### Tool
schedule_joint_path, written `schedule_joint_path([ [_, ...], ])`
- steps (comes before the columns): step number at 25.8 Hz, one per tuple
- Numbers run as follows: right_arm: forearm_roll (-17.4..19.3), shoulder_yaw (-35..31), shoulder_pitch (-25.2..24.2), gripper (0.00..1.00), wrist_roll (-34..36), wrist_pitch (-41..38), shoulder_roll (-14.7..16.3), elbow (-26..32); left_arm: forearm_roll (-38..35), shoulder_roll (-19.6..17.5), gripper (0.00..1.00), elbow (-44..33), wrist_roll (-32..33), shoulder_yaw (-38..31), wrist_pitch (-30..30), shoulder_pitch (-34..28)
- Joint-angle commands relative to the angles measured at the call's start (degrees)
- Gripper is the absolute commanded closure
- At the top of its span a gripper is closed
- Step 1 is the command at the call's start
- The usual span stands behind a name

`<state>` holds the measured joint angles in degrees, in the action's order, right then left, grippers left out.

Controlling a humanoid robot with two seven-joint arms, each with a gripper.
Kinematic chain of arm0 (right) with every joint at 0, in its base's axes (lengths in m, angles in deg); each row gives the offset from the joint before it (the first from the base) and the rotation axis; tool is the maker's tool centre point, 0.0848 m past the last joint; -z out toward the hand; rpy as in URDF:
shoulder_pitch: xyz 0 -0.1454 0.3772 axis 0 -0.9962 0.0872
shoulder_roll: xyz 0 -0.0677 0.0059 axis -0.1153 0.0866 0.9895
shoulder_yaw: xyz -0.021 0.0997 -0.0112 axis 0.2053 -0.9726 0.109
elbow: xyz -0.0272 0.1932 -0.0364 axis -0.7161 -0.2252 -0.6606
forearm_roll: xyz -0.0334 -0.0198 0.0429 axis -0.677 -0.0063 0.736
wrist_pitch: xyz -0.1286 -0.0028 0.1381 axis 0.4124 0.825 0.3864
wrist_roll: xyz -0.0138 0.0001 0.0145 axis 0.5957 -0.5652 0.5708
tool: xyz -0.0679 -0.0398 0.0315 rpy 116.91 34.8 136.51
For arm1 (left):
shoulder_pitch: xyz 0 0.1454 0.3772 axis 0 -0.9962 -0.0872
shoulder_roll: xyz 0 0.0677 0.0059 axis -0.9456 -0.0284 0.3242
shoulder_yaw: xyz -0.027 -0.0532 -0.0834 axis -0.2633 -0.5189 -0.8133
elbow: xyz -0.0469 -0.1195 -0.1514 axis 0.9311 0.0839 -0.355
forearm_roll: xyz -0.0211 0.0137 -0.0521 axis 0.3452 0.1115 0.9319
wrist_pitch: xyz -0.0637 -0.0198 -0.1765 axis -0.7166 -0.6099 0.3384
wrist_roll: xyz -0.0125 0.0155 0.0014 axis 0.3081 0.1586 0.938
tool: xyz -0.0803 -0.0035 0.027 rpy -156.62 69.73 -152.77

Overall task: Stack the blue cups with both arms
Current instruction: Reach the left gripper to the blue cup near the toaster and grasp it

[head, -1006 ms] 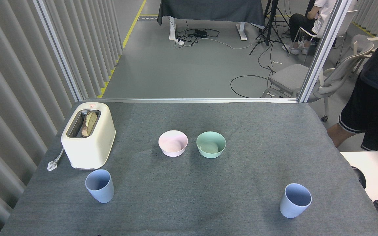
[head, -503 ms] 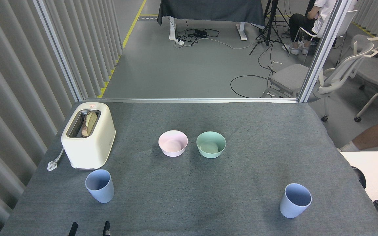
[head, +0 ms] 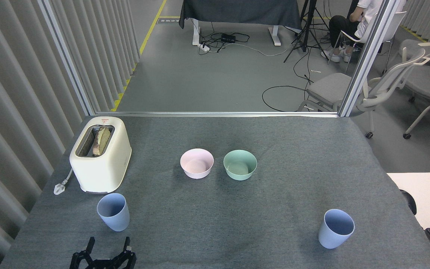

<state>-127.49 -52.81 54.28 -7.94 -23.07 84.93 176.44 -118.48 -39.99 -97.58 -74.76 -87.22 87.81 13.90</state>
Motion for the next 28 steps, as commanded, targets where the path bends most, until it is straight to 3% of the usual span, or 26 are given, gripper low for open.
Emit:
schedule_joint_path([
  [1,-0.2,0.0,0.0,0.0,0.2,0.1,0.0,-0.1,0.4,0.0,0.0,3.2,0.1,0.0,0.0,3.0],
  [28,-0.3,0.3,0.1,0.0,0.3,0.2,0.0,-1.7,0.8,0.1,0.0,14.5,0.5,0.0,0.1,14.7],
])
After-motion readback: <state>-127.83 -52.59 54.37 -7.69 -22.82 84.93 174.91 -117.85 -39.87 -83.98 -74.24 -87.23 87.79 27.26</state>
